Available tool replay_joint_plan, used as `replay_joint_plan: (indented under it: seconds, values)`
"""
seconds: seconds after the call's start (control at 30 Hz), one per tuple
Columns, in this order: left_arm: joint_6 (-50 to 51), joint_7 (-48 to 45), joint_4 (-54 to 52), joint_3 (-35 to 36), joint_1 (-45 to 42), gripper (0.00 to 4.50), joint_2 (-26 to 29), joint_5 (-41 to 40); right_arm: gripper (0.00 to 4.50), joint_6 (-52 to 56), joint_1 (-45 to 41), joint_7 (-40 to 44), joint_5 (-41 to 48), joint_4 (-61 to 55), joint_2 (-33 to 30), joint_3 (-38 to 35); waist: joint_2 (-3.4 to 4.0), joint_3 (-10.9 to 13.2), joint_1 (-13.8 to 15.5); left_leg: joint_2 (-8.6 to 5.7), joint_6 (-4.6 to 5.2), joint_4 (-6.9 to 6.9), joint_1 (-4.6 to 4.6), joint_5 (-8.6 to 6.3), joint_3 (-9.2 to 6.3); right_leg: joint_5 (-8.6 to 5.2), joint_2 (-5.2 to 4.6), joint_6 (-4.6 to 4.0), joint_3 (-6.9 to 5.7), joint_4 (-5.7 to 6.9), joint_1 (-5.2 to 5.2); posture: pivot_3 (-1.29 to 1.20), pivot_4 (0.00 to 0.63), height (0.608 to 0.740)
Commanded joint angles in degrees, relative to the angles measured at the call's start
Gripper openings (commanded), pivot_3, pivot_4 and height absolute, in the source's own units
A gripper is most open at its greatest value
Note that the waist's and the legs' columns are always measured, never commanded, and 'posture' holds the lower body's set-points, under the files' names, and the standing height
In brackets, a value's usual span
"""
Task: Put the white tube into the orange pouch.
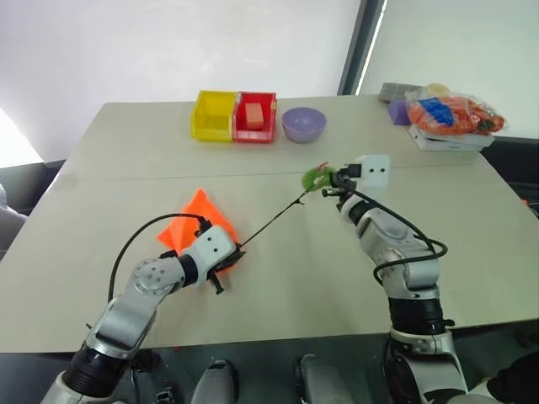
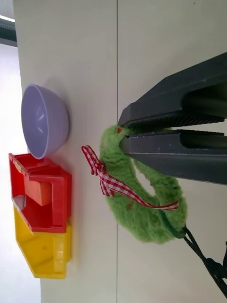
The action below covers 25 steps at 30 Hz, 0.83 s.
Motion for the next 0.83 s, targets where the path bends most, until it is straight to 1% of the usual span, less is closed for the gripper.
replay_joint_plan:
  seconds: [0.03,0.1,0.17,0.2,0.33,0.43,0.5,0.67,0.83]
  values:
    - [2.07,-1.50,-1.00,2.57,-0.01,2.06,-1.24,-4.54,1.05,2.31,-0.46,3.88,2.37,-3.60,-1.75,-0.59,0.00,0.00,0.01,0.00,0.00,0.00,0.00,0.00,0.00,0.00,0.00,0.00,0.00,0.00,0.01,0.00,0.150,0.740]
    - [3.45,-2.10,-1.86,4.20,-0.23,3.11,-1.44,-7.10,2.05,4.10,0.61,5.60,1.67,-5.24,-3.71,1.04,0.00,0.00,0.02,0.00,0.00,0.00,0.00,0.00,0.00,0.00,0.00,0.00,0.00,0.01,0.01,0.00,0.150,0.740]
    - [3.88,-3.78,-2.39,6.62,0.25,4.08,-0.52,-9.97,3.06,4.94,2.51,8.16,1.98,-7.25,-5.60,1.87,0.00,0.00,0.02,0.00,0.00,0.00,0.00,0.00,-0.01,0.00,0.01,0.00,-0.01,0.01,0.01,0.00,0.150,0.740]
    - [4.48,-4.39,-2.33,8.45,0.45,4.10,-0.39,-12.06,3.48,5.12,3.81,9.81,2.37,-8.32,-6.79,2.13,-0.01,0.00,0.01,0.00,0.00,0.00,0.00,0.00,-0.01,0.00,0.01,0.01,0.00,0.01,0.01,0.00,0.150,0.740]
    - [5.47,-4.92,-0.95,16.54,0.41,4.10,-0.16,-18.40,3.48,2.16,9.53,16.65,2.92,-11.35,-11.89,1.82,-0.01,0.01,0.06,0.01,0.00,0.01,0.00,0.00,-0.01,-0.02,0.01,0.03,-0.01,-0.01,0.01,0.00,0.150,0.740]
    - [5.40,-2.98,3.65,23.75,0.19,4.10,0.36,-20.65,3.48,-1.56,14.43,21.96,4.36,-12.28,-15.01,-1.01,-0.02,0.00,0.11,0.00,0.00,0.03,0.01,0.00,0.00,-0.10,0.01,0.16,-0.01,-0.03,0.06,0.00,0.150,0.740]
    - [4.23,-1.91,7.31,27.63,1.19,4.10,1.21,-20.64,3.48,-3.53,17.56,24.93,5.62,-11.97,-16.60,-3.27,-0.03,0.00,0.06,0.00,0.00,0.04,0.03,0.00,0.00,-0.12,0.01,0.20,-0.01,-0.04,0.07,0.00,0.150,0.740]
    - [-2.11,-2.90,14.89,29.51,7.36,4.10,4.23,-16.62,3.48,-6.99,22.50,30.64,7.73,-10.21,-18.69,-6.34,-0.03,0.00,-0.06,0.01,0.00,0.03,0.07,0.00,0.05,-0.12,0.00,0.19,0.01,-0.08,0.07,0.00,0.150,0.740]
    - [-4.69,-3.14,15.73,30.23,9.99,4.10,3.85,-17.68,3.48,-8.71,23.89,33.38,7.12,-8.83,-19.70,-5.86,-0.11,0.03,0.42,0.00,-0.03,0.05,0.05,-0.02,0.05,-0.09,-0.12,0.12,-0.02,-0.13,0.00,0.00,0.150,0.740]
